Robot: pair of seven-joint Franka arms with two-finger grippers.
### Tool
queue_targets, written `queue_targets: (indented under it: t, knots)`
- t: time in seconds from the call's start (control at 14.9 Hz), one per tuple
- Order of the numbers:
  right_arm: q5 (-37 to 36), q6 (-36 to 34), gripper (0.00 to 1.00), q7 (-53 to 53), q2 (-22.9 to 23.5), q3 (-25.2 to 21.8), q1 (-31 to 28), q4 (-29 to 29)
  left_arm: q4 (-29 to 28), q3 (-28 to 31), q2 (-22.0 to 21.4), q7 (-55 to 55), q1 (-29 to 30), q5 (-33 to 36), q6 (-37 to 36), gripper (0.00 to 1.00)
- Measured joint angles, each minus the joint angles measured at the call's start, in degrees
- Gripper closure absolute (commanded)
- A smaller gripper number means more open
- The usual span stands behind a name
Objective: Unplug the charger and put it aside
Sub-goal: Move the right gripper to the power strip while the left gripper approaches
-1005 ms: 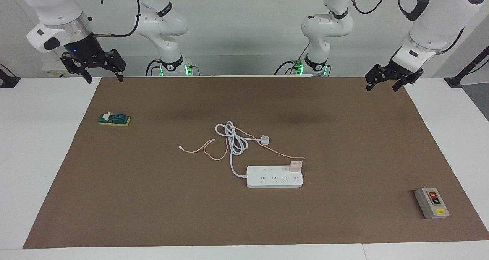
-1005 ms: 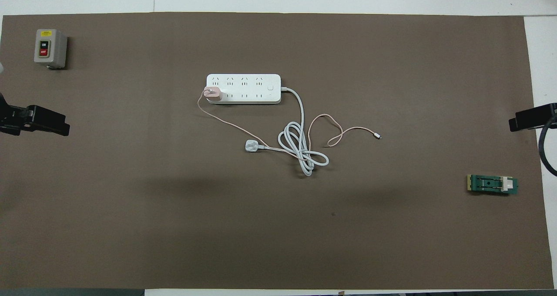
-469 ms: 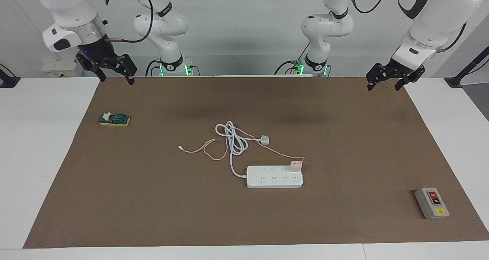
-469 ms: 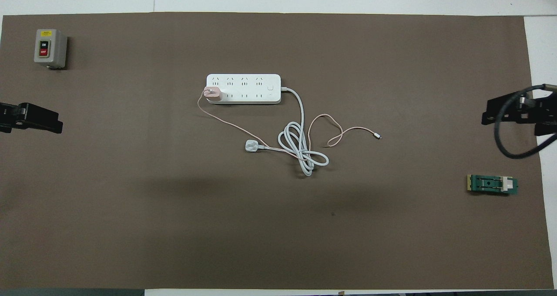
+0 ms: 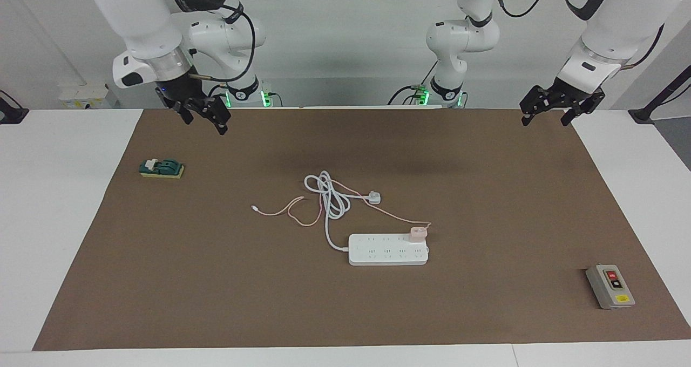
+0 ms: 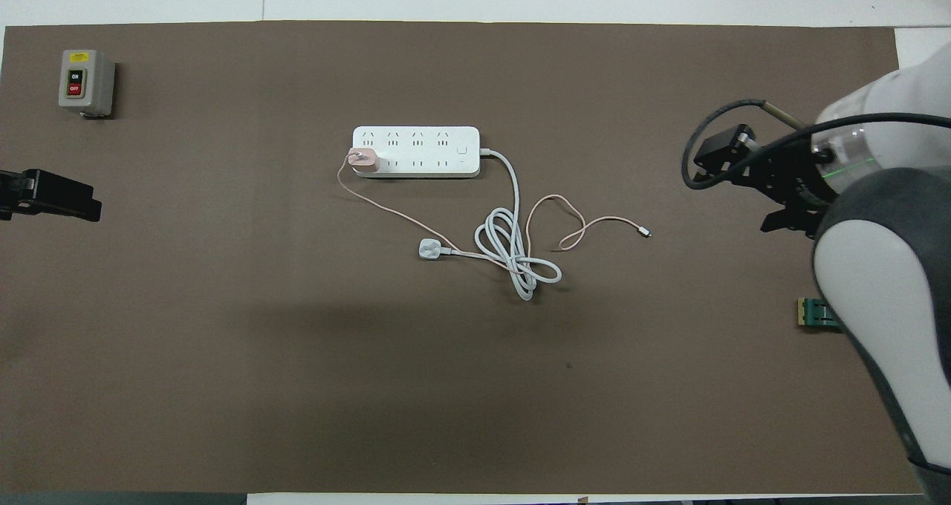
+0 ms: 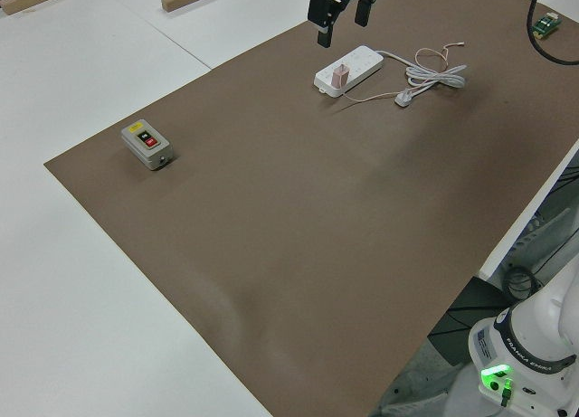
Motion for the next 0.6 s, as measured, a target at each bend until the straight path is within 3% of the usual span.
queue_targets:
  t: [0.4, 0.6]
  knots:
    - [10.4, 16.8, 0.0, 19.5, 11.7, 0.1, 7.3, 0.8, -3.4, 0.1, 1.7, -1.2, 0.4, 0.0, 5.5, 0.0]
    - [12.6, 22.2, 0.0, 30.9, 20.9, 0.1, 11.1, 7.3, -3.7, -0.2, 5.3, -17.8, -1.2, -3.0, 7.8, 0.0]
